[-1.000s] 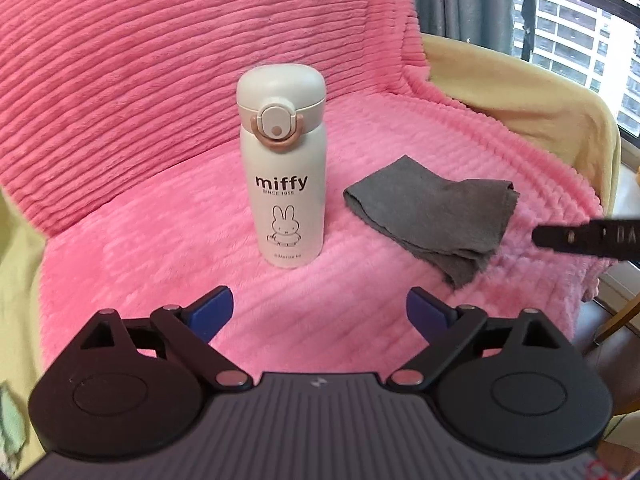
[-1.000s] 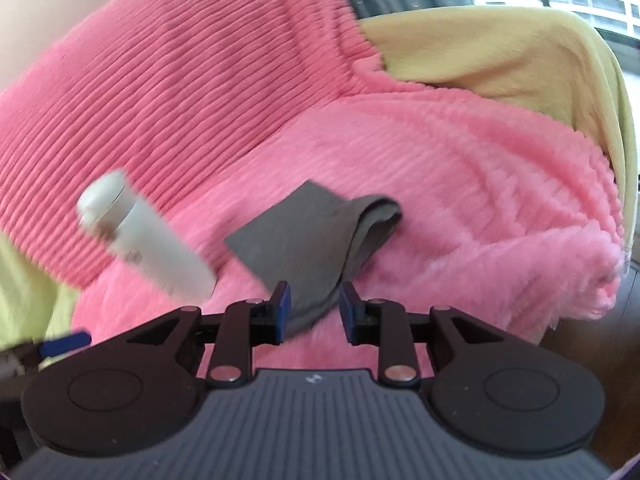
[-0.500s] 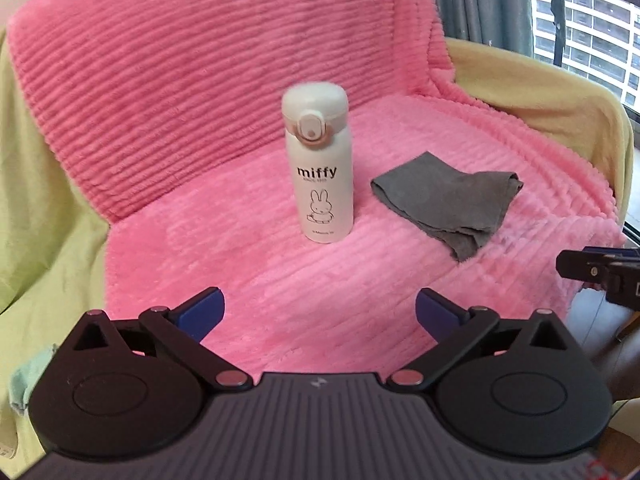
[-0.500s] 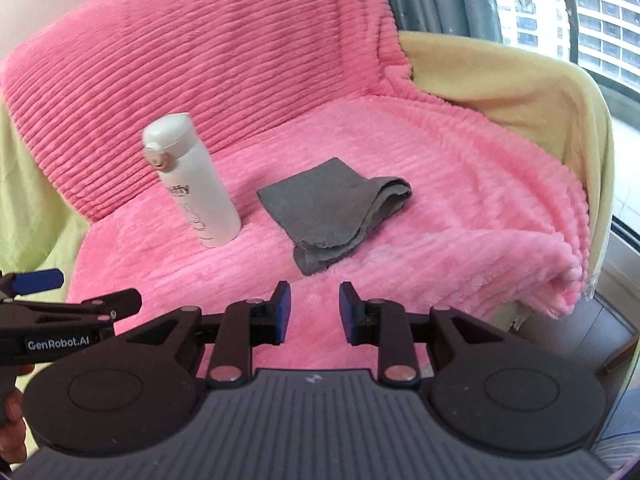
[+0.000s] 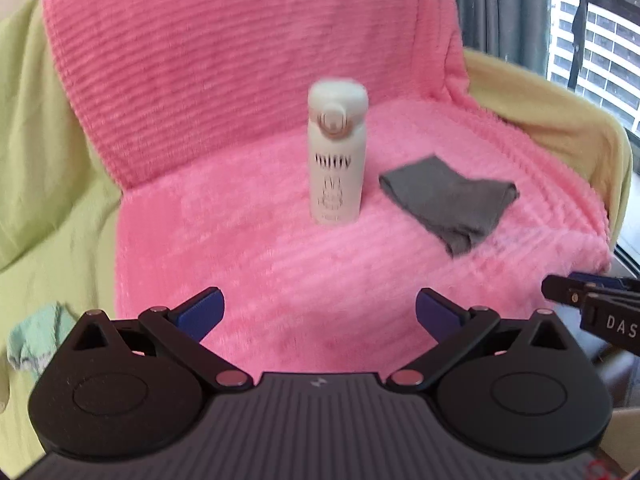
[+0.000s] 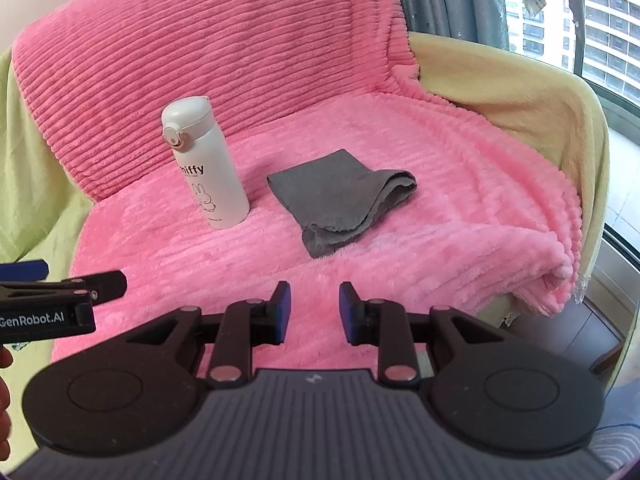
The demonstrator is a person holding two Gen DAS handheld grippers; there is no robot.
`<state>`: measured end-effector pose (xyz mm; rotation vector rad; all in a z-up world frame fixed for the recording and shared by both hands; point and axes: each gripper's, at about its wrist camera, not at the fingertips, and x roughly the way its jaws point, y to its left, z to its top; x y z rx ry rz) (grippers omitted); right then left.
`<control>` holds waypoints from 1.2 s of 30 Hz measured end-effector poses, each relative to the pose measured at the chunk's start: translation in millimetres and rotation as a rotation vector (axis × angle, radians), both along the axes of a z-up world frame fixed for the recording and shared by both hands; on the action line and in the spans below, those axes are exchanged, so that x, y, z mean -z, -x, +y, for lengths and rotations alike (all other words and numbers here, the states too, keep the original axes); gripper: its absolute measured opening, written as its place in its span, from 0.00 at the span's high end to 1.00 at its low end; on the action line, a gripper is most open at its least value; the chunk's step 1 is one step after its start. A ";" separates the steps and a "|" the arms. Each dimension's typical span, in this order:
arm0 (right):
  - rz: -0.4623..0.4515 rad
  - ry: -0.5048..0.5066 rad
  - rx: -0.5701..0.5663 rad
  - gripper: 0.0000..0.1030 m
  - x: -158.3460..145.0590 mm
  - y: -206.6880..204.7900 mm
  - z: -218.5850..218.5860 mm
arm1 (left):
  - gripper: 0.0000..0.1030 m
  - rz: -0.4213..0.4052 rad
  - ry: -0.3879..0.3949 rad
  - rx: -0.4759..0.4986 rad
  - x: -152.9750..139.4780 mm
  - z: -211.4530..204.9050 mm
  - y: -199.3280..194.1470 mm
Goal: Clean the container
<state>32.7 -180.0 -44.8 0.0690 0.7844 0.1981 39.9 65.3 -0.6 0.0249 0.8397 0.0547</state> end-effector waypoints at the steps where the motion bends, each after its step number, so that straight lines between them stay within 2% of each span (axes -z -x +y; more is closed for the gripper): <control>1: 0.001 0.000 -0.002 0.77 0.2 0.6 0.2 | 0.00 0.025 0.009 0.004 0.7 0.8 -1.3; 4: 0.005 -0.002 -0.005 0.77 1.0 1.7 0.5 | 0.00 0.036 0.011 0.000 3.6 -0.1 0.8; 10: 0.012 -0.003 -0.004 0.77 4.1 1.3 -0.3 | 0.00 0.055 -0.044 0.008 12.6 -9.1 1.0; 17: 0.027 -0.002 0.004 0.77 9.7 -3.9 -2.8 | 0.00 0.053 0.000 -0.013 16.6 -7.5 -0.4; 23: 0.036 0.003 0.008 0.77 14.0 -7.6 -3.4 | 0.00 0.043 -0.026 -0.007 19.5 -12.6 0.4; 36: 0.017 0.033 -0.018 0.77 12.7 -13.0 5.4 | 0.00 -0.005 -0.010 -0.033 11.6 -7.5 1.4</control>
